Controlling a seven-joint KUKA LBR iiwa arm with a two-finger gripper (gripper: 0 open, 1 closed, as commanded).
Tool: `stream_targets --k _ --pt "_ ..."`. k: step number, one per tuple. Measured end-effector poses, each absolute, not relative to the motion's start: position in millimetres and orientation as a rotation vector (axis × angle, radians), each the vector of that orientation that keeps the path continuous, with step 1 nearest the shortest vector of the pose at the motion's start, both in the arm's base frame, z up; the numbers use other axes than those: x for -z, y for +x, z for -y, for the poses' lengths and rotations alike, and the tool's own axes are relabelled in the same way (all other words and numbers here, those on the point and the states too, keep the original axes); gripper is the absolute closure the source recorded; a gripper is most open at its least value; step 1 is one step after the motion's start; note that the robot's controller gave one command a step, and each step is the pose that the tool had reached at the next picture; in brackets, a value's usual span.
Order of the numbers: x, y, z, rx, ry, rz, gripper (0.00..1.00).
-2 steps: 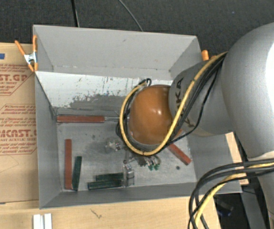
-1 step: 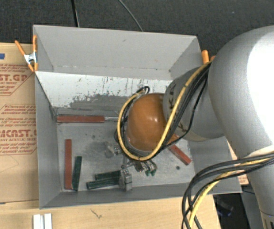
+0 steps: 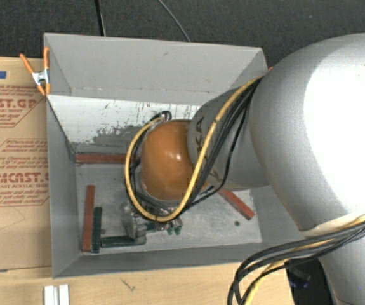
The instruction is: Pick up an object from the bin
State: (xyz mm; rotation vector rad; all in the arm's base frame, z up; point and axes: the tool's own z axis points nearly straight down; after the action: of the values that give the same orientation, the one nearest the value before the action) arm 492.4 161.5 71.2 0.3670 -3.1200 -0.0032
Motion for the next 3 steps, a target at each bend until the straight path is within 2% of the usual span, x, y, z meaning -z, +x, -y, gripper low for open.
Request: stream_targets --k 1,2,3 --pt "-70.4 492.9 -161.1 0.004 0.365 3.124 0.00" --pt "-71.0 493.1 -161.0 0.004 0.365 3.123 1.00" --pt "-71.9 495.6 -161.2 0.006 0.364 3.134 0.00"
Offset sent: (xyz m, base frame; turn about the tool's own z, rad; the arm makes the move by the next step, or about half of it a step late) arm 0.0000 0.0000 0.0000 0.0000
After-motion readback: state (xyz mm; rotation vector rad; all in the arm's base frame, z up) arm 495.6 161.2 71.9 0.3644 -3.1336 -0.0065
